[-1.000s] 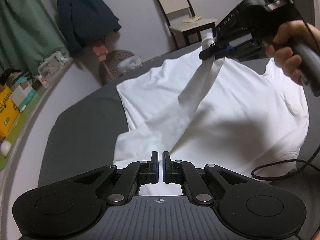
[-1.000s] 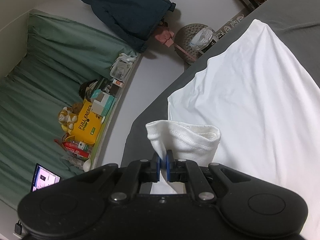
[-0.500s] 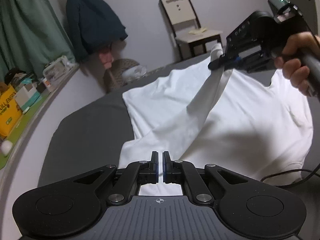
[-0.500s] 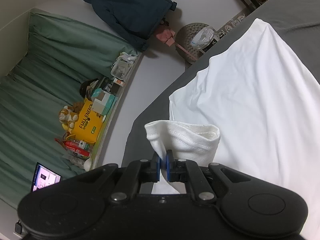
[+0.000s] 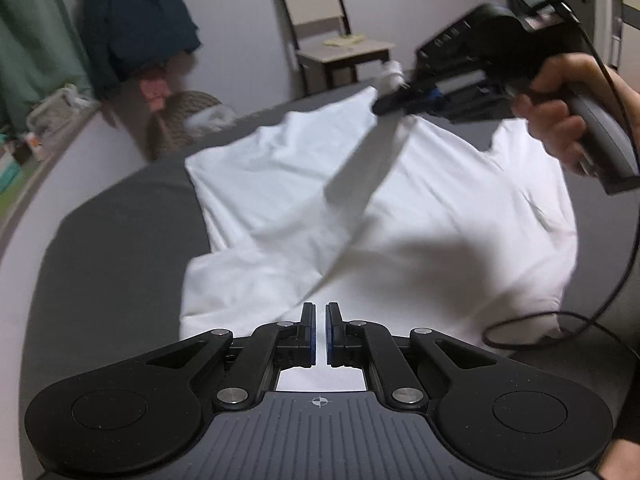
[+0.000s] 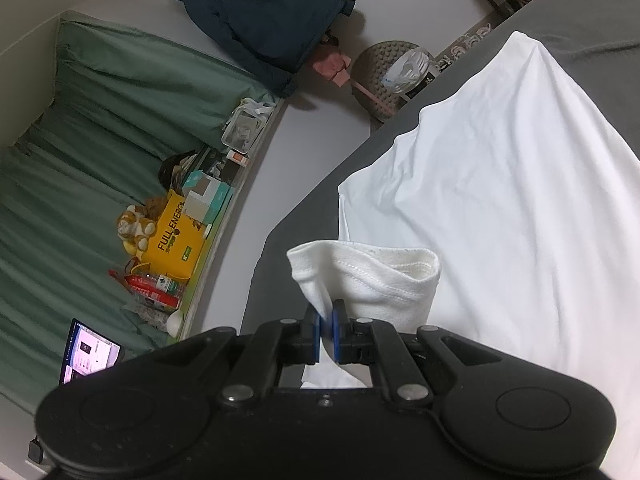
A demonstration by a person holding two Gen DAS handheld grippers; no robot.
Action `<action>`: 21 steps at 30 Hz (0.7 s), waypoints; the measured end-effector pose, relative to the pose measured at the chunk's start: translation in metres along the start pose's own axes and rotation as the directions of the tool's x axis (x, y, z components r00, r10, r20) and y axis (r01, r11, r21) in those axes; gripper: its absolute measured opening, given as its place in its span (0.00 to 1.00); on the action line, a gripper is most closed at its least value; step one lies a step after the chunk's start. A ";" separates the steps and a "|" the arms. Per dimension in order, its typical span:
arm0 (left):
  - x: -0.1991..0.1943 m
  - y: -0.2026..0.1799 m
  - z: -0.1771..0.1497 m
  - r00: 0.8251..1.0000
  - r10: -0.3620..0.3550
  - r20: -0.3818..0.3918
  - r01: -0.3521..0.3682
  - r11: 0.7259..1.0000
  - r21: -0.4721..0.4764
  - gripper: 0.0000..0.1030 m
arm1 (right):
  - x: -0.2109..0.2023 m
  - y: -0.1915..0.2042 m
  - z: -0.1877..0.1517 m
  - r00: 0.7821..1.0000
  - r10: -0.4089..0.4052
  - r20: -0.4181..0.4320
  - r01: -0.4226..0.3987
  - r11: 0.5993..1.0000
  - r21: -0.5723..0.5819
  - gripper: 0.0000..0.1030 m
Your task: Fold clothes
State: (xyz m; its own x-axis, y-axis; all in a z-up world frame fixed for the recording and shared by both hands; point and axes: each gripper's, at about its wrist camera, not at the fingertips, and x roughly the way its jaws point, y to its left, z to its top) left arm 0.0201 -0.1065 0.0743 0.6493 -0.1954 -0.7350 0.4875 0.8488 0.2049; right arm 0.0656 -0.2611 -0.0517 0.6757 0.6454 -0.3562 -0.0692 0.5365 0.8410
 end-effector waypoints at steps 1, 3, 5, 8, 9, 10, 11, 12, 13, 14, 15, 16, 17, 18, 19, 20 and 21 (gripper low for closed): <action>0.000 -0.002 -0.001 1.000 0.010 0.001 -0.010 1.000 0.012 0.04 | 0.000 0.001 0.000 1.000 0.001 0.000 -0.001 1.000 -0.002 0.08; 0.000 -0.005 -0.002 0.999 0.036 0.008 -0.037 0.999 0.024 0.04 | -0.001 0.003 0.000 1.000 0.003 0.001 -0.003 1.000 -0.010 0.08; 0.000 -0.006 -0.001 0.997 0.079 0.008 -0.079 0.997 0.013 0.04 | -0.002 0.005 0.000 1.000 0.004 0.002 -0.004 1.000 -0.021 0.08; 0.000 0.000 -0.001 0.998 0.054 0.009 -0.054 0.998 -0.014 0.04 | -0.004 0.009 0.000 1.000 0.007 0.003 -0.007 0.999 -0.036 0.08; 0.000 -0.001 -0.001 0.999 0.050 0.006 -0.050 0.999 -0.013 0.05 | -0.004 0.011 0.000 1.000 0.008 0.003 -0.007 0.999 -0.042 0.08; 0.000 -0.001 -0.002 0.999 0.047 0.003 -0.047 0.999 -0.012 0.05 | -0.005 0.012 0.000 1.000 0.009 0.005 -0.008 0.999 -0.046 0.08; 0.000 -0.001 -0.002 0.999 0.043 0.000 -0.043 0.999 -0.011 0.05 | -0.005 0.013 0.000 1.000 0.009 0.006 -0.009 0.999 -0.051 0.08; 0.001 -0.001 -0.003 0.999 0.031 -0.009 -0.031 0.999 -0.012 0.05 | -0.005 0.013 0.000 1.000 0.010 0.006 -0.010 0.998 -0.055 0.08; 0.002 -0.001 -0.004 1.000 0.019 -0.018 -0.019 1.000 -0.012 0.05 | -0.005 0.014 -0.001 1.000 0.010 0.006 -0.010 0.998 -0.056 0.08; 0.003 -0.001 -0.004 1.000 0.007 -0.027 -0.007 1.000 -0.013 0.05 | -0.005 0.014 -0.001 1.000 0.010 0.006 -0.010 0.998 -0.056 0.08; 0.004 -0.001 -0.004 0.999 0.014 -0.034 -0.014 1.000 -0.015 0.05 | -0.004 0.014 -0.001 1.000 0.010 0.005 -0.010 0.998 -0.055 0.09; 0.005 -0.001 -0.003 0.999 0.032 -0.040 -0.032 0.999 -0.013 0.05 | -0.004 0.015 -0.002 1.000 0.011 0.004 -0.011 0.998 -0.055 0.09; 0.005 -0.001 -0.004 0.999 0.032 -0.040 -0.033 0.999 -0.015 0.05 | -0.003 0.015 -0.002 1.000 0.012 0.003 -0.012 0.998 -0.055 0.09; 0.005 0.000 -0.004 0.999 0.032 -0.040 -0.033 0.999 -0.017 0.05 | -0.003 0.015 -0.002 1.000 0.013 0.001 -0.013 0.998 -0.055 0.09; 0.005 0.000 -0.004 0.999 0.022 -0.039 -0.023 1.000 -0.020 0.05 | -0.003 0.015 -0.002 1.000 0.014 0.001 -0.014 0.998 -0.056 0.09; 0.004 0.000 -0.004 0.999 0.028 -0.032 -0.029 0.999 -0.017 0.05 | -0.003 0.015 -0.002 1.000 0.014 0.001 -0.013 0.998 -0.056 0.09; 0.003 0.000 -0.003 0.999 0.035 -0.026 -0.035 0.999 -0.014 0.05 | -0.003 0.015 -0.002 1.000 0.013 0.002 -0.013 0.998 -0.057 0.09</action>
